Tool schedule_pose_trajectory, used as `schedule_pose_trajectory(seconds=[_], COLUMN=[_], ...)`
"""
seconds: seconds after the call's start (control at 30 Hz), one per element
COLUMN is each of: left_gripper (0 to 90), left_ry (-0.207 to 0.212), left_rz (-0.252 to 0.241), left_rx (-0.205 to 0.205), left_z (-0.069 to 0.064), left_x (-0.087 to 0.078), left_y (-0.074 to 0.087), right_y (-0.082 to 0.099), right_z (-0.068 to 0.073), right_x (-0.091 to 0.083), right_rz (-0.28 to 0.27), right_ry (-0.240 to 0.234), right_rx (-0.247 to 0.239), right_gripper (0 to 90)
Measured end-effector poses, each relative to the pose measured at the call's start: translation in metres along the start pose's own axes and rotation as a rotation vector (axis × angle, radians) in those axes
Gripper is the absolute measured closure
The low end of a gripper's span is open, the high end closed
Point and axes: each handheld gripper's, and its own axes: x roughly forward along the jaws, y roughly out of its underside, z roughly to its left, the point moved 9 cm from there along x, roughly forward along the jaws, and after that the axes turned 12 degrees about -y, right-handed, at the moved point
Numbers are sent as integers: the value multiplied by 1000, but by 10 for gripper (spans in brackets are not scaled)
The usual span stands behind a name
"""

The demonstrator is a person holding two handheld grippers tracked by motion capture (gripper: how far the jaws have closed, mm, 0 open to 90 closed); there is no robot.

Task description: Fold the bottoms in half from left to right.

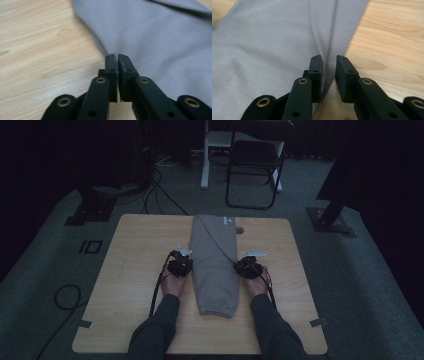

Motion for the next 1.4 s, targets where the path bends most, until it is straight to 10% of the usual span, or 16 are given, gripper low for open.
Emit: schedule_pose_trajectory(seconds=[0.2,0.4,0.67,1.4], left_gripper=[672,622,860,858], left_ry=[19,-18,8,154], left_rz=[-51,-16,-9,-15], left_rx=[40,61,61,94], left_z=[-12,-13,-13,-29], left_x=[3,24,23,-62], left_y=[-8,-10,-6,69], right_y=[-5,-19,-19,57], right_z=[-8,5,2,67], right_x=[-1,14,27,-44], right_rz=[-29,-34,-5,94], right_ry=[56,19,29,-80], right_rx=[45,-57,-58,-131], right_gripper=[685,599,699,706])
